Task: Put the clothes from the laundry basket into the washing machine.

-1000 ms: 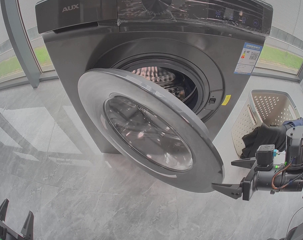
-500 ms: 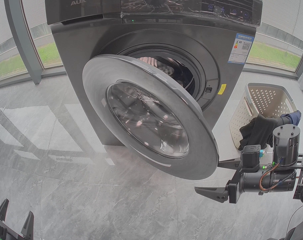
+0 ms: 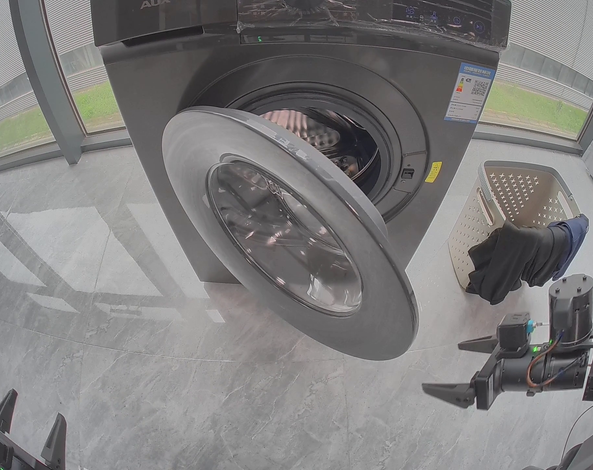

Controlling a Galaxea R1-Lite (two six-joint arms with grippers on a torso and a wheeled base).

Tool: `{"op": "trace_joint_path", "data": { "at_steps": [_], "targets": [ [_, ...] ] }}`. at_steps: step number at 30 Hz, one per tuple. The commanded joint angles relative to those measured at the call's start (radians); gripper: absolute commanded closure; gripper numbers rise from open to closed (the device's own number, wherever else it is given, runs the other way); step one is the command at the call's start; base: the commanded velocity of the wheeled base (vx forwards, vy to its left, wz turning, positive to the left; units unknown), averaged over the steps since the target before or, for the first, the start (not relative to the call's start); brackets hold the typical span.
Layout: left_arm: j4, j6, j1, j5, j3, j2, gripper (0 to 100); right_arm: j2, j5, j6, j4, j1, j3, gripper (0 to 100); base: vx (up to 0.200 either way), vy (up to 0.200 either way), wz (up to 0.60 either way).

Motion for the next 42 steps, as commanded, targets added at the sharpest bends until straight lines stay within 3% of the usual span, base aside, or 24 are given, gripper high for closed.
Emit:
{"op": "trace_joint_path", "data": {
  "at_steps": [1, 7, 10, 15, 25, 29, 31, 32, 33, 35, 37, 42],
  "targets": [
    [0.000, -0.001, 0.000, -0.001, 0.018, -0.018, 0, 0.096, -0.048, -0.026, -0.013, -0.204, -0.073, 0, 0.000, 0.000, 0.00],
    [0.000, -0.001, 0.000, -0.001, 0.018, -0.018, 0, 0.184, -0.066, 0.010, -0.030, -0.201, -0.214, 0, 0.000, 0.000, 0.00],
    [0.000, -0.001, 0.000, -0.003, 0.018, -0.018, 0, 0.233, -0.109, 0.059, -0.030, -0.136, -0.279, 0, 0.000, 0.000, 0.00],
    [0.000, -0.001, 0.000, -0.003, 0.018, -0.018, 0, 0.248, -0.124, 0.120, -0.030, -0.038, -0.286, 0, 0.000, 0.000, 0.00],
    [0.000, -0.001, 0.000, -0.001, 0.018, -0.018, 0, 0.202, -0.120, 0.122, -0.030, 0.083, -0.244, 0, 0.000, 0.000, 0.00],
    [0.000, -0.001, 0.000, -0.001, 0.018, -0.018, 0, 0.199, -0.131, 0.126, -0.030, 0.077, -0.253, 0, 0.000, 0.000, 0.00],
    [0.000, -0.001, 0.000, -0.003, 0.018, -0.018, 0, 0.207, -0.160, 0.131, -0.030, 0.066, -0.271, 0, 0.000, 0.000, 0.00],
    [0.001, -0.001, 0.000, -0.003, 0.016, -0.018, 0, 0.228, -0.195, 0.140, -0.030, 0.054, -0.291, 0, -0.200, 0.000, 0.00],
    [0.001, -0.001, 0.000, -0.003, 0.016, -0.018, 0, 0.231, -0.198, 0.142, -0.030, 0.054, -0.293, 0, -0.200, 0.000, 0.00],
    [0.001, -0.001, 0.000, -0.003, 0.016, -0.018, 0, 0.282, -0.238, 0.181, -0.030, 0.051, -0.339, 0, -0.200, 0.000, 0.00],
    [0.001, -0.001, 0.000, -0.003, 0.016, -0.018, 0, 0.314, -0.241, 0.206, -0.030, 0.060, -0.362, 0, -0.200, 0.000, 0.00],
    [0.000, 0.001, 0.000, -0.003, 0.018, -0.018, 0, 0.354, -0.239, 0.212, -0.038, 0.094, -0.388, 0, -0.160, 0.000, 0.00]
  ]
}}
